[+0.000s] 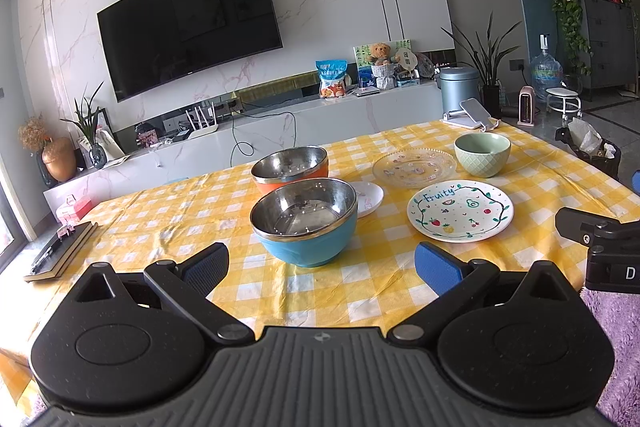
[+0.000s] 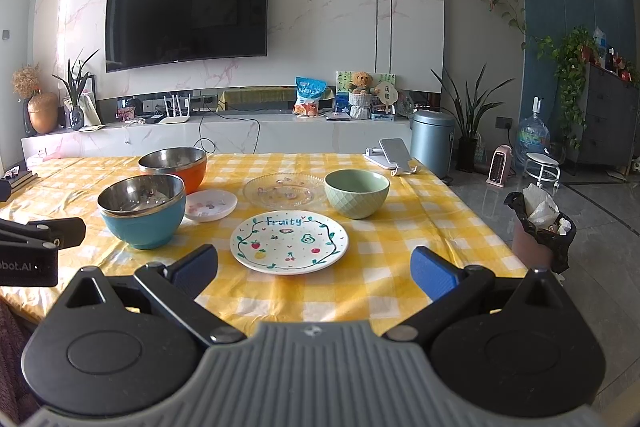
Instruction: Organize plates and bowls
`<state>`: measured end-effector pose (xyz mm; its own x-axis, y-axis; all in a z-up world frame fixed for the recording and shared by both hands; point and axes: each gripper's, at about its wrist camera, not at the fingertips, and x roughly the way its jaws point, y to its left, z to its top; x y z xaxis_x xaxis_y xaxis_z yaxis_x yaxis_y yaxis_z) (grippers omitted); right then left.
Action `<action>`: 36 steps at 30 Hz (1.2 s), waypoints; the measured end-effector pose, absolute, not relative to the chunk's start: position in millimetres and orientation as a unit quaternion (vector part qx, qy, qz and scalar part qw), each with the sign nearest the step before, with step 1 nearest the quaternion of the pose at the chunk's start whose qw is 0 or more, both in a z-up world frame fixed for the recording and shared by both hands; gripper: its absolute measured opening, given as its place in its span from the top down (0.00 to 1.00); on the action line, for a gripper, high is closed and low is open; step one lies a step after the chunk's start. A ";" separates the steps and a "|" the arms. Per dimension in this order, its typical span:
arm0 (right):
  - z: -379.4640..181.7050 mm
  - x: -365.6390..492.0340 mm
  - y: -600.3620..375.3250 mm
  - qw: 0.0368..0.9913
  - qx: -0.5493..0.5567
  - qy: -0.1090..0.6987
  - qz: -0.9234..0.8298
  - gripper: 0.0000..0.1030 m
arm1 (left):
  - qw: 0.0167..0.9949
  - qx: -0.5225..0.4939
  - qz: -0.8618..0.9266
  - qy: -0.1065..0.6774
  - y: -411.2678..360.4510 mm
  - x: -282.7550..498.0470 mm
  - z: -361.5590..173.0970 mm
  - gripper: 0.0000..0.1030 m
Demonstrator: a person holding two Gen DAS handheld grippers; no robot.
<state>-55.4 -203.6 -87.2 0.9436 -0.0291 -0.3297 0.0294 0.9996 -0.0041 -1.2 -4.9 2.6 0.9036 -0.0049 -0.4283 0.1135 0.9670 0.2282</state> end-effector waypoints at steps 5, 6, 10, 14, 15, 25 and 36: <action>-89.4 -54.5 -206.1 0.986 0.001 0.168 -0.015 0.02 | 0.968 0.124 -0.031 0.218 -4.1 -1.3 2.5 0.00; -89.1 -54.6 -206.1 0.986 0.001 0.168 -0.015 0.02 | 0.968 0.124 -0.031 0.217 -4.8 -1.4 2.8 0.00; -88.1 -54.7 -206.1 0.986 0.001 0.169 -0.015 0.02 | 0.968 0.124 -0.030 0.217 -5.3 -1.3 3.0 0.00; -88.9 -54.4 -206.0 0.986 0.001 0.169 -0.015 0.02 | 0.968 0.124 -0.031 0.218 -3.7 0.1 1.8 0.00; -85.7 -56.1 -206.9 0.986 0.001 0.169 -0.015 0.02 | 0.968 0.124 -0.031 0.218 -3.1 1.3 1.1 0.00; -85.8 -55.7 -206.9 0.985 0.000 0.170 -0.016 0.02 | 0.967 0.119 -0.030 0.222 -2.2 1.7 2.2 0.00; -83.0 -24.9 -201.2 0.970 0.035 0.240 0.033 0.02 | 0.956 -0.015 -0.043 0.290 46.4 27.4 14.4 0.00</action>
